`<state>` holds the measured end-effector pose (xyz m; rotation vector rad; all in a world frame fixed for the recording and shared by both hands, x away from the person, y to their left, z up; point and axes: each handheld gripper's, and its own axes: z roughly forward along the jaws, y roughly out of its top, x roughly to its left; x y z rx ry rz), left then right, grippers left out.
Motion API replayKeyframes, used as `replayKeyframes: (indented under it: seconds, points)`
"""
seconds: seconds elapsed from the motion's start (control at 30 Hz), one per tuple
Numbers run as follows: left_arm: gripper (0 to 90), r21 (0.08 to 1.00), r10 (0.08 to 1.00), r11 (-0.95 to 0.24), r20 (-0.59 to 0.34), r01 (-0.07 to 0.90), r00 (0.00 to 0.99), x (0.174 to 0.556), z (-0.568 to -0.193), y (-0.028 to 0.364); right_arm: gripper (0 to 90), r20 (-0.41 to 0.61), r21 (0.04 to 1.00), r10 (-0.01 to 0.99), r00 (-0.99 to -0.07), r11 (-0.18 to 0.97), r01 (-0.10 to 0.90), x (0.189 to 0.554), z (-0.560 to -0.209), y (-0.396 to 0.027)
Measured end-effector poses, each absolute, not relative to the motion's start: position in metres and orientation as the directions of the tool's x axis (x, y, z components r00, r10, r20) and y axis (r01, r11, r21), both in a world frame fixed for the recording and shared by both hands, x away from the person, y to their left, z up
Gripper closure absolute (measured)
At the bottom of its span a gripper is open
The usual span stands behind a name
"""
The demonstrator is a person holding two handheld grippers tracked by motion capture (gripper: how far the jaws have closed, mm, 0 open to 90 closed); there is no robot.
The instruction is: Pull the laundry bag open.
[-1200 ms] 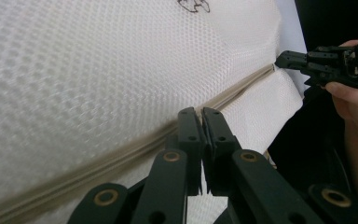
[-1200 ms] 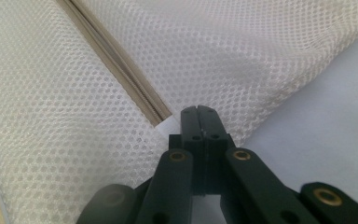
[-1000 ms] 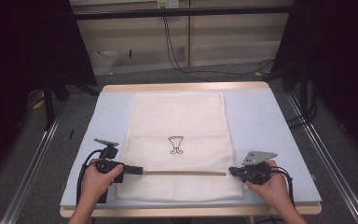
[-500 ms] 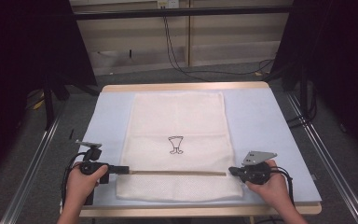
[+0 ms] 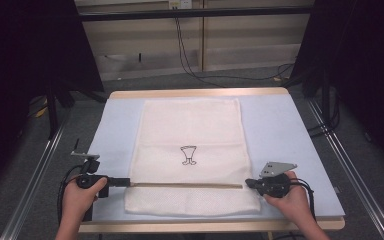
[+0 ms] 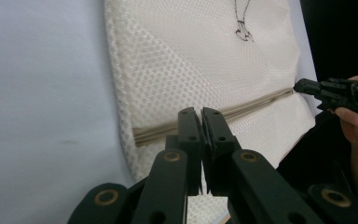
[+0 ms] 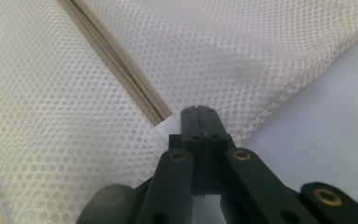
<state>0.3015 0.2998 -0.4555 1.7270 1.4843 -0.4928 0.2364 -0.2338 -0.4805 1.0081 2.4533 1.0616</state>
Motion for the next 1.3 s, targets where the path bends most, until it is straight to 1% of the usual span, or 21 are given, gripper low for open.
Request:
replayKeyframes:
  seconds: [0.27,0.57,0.63,0.67,0.7,0.73,0.77,0.83,0.87,0.9,0.93,0.97,1.0,1.03,1.07,1.1,1.13,1.17,1.2,1.27,1.3]
  points:
    - [87.3,0.291,0.648,0.044,-0.736,0.956,0.194,0.302,-0.461,0.321,90.0,0.012,0.724,0.697,-0.717,0.489,0.487,0.236,-0.48,-0.234]
    - [87.2,0.288,0.662,0.058,-0.728,0.956,0.179,0.302,-0.462,0.329,90.0,0.012,0.724,0.696,-0.718,0.489,0.486,0.237,-0.48,-0.234]
    - [86.7,0.293,0.689,0.045,-0.701,0.955,0.183,0.302,-0.46,0.332,90.0,0.011,0.724,0.696,-0.718,0.489,0.486,0.237,-0.48,-0.234]
    - [90.0,0.312,0.751,0.055,-0.639,0.948,0.167,0.3,-0.459,0.335,90.0,0.011,0.724,0.696,-0.718,0.49,0.486,0.237,-0.48,-0.234]
    - [90.0,0.314,0.775,0.061,-0.613,0.947,0.154,0.3,-0.458,0.341,90.0,0.012,0.724,0.696,-0.717,0.489,0.487,0.236,-0.48,-0.234]
    - [90.0,0.309,0.745,0.075,-0.65,0.948,0.153,0.299,-0.458,0.348,90.0,0.011,0.724,0.697,-0.717,0.489,0.486,0.236,-0.48,-0.234]
    - [90.0,0.314,0.687,0.125,-0.711,0.941,0.146,0.297,-0.458,0.351,90.0,0.011,0.724,0.698,-0.716,0.489,0.487,0.236,-0.48,-0.234]
    - [90.0,0.368,0.696,0.122,-0.694,0.922,0.184,0.295,-0.451,0.353,90.0,0.015,0.725,0.697,-0.717,0.486,0.488,0.236,-0.481,-0.234]
    - [88.5,0.391,0.708,0.11,-0.676,0.914,0.204,0.295,-0.448,0.351,90.0,0.008,0.731,0.69,-0.724,0.49,0.475,0.237,-0.481,-0.235]
    - [82.9,0.42,0.701,0.118,-0.677,0.9,0.225,0.295,-0.448,0.349,90.0,0.007,0.739,0.686,-0.728,0.486,0.466,0.237,-0.482,-0.236]
    - [74.3,0.446,0.704,0.127,-0.67,0.886,0.236,0.295,-0.447,0.347,87.0,0.014,0.748,0.691,-0.722,0.472,0.466,0.237,-0.482,-0.237]
    - [69.5,0.462,0.72,0.118,-0.65,0.879,0.245,0.296,-0.448,0.345,71.0,0.014,0.764,0.701,-0.713,0.452,0.46,0.236,-0.48,-0.238]
    - [64.7,0.475,0.74,0.113,-0.626,0.873,0.246,0.297,-0.448,0.344,58.9,-0.01,0.787,0.727,-0.687,0.429,0.443,0.237,-0.478,-0.239]
    - [58.7,0.525,0.766,0.127,-0.591,0.842,0.253,0.297,-0.45,0.344,56.6,-0.024,0.802,0.748,-0.663,0.411,0.434,0.239,-0.476,-0.241]
    - [50.8,0.542,0.768,0.143,-0.588,0.828,0.253,0.297,-0.452,0.343,55.9,-0.047,0.807,0.764,-0.643,0.408,0.426,0.239,-0.473,-0.244]
    - [49.6,0.537,0.774,0.146,-0.585,0.831,0.242,0.298,-0.452,0.344,53.1,-0.054,0.814,0.769,-0.636,0.403,0.417,0.239,-0.472,-0.246]
    - [48.4,0.545,0.78,0.156,-0.579,0.824,0.236,0.299,-0.453,0.344,48.0,-0.064,0.821,0.781,-0.622,0.395,0.412,0.24,-0.47,-0.248]
    - [44.7,0.558,0.794,0.149,-0.56,0.817,0.237,0.299,-0.453,0.343,43.2,-0.063,0.818,0.795,-0.604,0.388,0.425,0.241,-0.47,-0.249]
    - [41.1,0.586,0.802,0.15,-0.543,0.796,0.249,0.3,-0.454,0.342,40.8,-0.058,0.813,0.803,-0.593,0.383,0.438,0.242,-0.471,-0.25]
    - [30.6,0.633,0.838,0.119,-0.477,0.765,0.264,0.301,-0.456,0.339,36.5,-0.054,0.806,0.815,-0.578,0.377,0.457,0.244,-0.472,-0.253]
    - [28.6,0.651,0.855,0.085,-0.436,0.754,0.28,0.302,-0.457,0.339,34.8,-0.056,0.803,0.824,-0.565,0.373,0.464,0.245,-0.472,-0.254]
